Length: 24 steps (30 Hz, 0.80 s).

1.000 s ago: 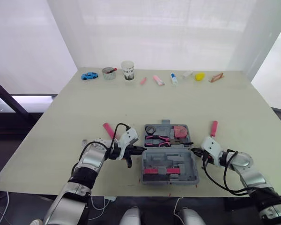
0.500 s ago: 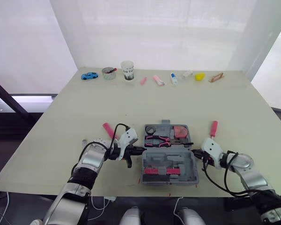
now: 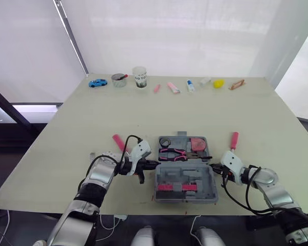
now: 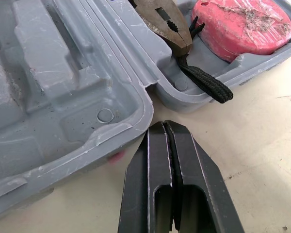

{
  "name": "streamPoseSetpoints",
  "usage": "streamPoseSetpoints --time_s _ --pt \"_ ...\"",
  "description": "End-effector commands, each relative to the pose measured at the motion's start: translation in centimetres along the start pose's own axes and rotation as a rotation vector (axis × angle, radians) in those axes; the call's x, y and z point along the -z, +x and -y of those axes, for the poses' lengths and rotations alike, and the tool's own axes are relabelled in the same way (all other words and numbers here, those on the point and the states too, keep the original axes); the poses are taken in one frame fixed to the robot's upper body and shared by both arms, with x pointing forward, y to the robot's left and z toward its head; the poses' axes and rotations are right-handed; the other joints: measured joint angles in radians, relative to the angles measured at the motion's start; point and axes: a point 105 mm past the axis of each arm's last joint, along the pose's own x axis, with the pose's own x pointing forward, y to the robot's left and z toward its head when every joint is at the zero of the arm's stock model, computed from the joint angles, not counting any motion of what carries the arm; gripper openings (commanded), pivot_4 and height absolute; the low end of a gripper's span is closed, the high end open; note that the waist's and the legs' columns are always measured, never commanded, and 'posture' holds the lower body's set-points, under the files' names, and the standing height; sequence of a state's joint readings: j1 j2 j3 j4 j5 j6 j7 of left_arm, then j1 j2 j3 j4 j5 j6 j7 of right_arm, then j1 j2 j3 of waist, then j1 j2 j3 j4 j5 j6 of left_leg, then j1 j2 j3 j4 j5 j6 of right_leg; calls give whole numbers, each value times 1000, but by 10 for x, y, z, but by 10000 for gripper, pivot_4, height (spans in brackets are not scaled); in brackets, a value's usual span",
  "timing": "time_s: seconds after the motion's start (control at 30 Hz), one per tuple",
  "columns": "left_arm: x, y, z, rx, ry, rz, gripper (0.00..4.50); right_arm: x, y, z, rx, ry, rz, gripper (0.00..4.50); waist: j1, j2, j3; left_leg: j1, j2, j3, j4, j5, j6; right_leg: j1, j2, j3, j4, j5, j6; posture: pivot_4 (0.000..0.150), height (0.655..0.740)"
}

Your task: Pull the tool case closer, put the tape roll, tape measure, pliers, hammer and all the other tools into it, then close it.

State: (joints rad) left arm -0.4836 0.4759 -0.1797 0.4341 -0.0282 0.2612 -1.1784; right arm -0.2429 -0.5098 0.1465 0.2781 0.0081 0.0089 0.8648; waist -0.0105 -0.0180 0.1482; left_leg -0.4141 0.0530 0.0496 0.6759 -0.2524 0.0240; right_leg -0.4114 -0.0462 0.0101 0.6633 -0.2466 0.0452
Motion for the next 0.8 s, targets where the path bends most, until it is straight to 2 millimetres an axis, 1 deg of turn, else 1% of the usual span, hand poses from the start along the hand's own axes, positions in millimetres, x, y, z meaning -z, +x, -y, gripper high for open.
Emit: streamPoseSetpoints --time_s 0.03,0.13,0.17,0.2,0.23,0.37,0.43,0.53,0.63,0.7,0.8 --pt "-13 -7 5 23 34 34 558 -11 -12 11 52 -34 46 0 0 0 0 0 0 0 0 0 0 0 0 0 0 0 0 1500 7400" --pt "-26 -18 4 3 51 93 558 -14 -21 17 91 -28 67 0 0 0 0 0 0 0 -1 0 0 0 0 0 0 0 0 1500 7400" --pt "-33 -22 6 5 63 135 558 -15 -24 18 106 -13 81 0 0 0 0 0 0 0 -1 0 0 0 0 0 0 0 0 1500 7400" --pt "-36 -27 5 -4 55 156 558 -16 -27 19 116 7 95 0 0 0 0 0 0 0 -1 0 0 0 0 0 0 0 0 1500 7400" --pt "-36 -32 4 -20 64 159 558 -15 -30 19 123 25 104 0 0 0 0 0 0 0 -1 0 0 0 0 0 0 0 0 1500 7400" --pt "-23 -50 1 -61 96 105 558 -12 -41 13 118 53 109 0 -3 0 0 1 1 0 -1 0 0 0 0 0 0 0 0 1500 7400" --pt "-24 -63 -4 -105 72 142 558 -14 -49 12 138 74 131 0 -2 0 0 1 1 0 -2 0 0 0 0 0 0 0 0 1500 7400" --pt "-30 -80 -6 -166 54 248 558 -23 -60 11 177 105 193 0 -1 0 0 0 1 0 -2 0 0 -1 0 1 0 0 0 1500 7400" --pt "-36 -107 -8 -270 -10 424 558 -33 -75 6 247 170 283 0 0 0 0 0 1 -1 -2 0 0 -1 0 1 0 0 0 1500 7400" --pt "-30 -122 -6 -329 -38 484 558 -33 -86 3 297 205 308 0 0 0 0 0 2 -2 -2 0 0 -1 0 0 0 0 0 1500 7400" --pt "-17 -140 -1 -406 -58 499 558 -27 -103 -1 374 256 319 0 -1 0 0 1 2 -2 -3 0 0 -1 0 2 -1 0 0 1500 7400"
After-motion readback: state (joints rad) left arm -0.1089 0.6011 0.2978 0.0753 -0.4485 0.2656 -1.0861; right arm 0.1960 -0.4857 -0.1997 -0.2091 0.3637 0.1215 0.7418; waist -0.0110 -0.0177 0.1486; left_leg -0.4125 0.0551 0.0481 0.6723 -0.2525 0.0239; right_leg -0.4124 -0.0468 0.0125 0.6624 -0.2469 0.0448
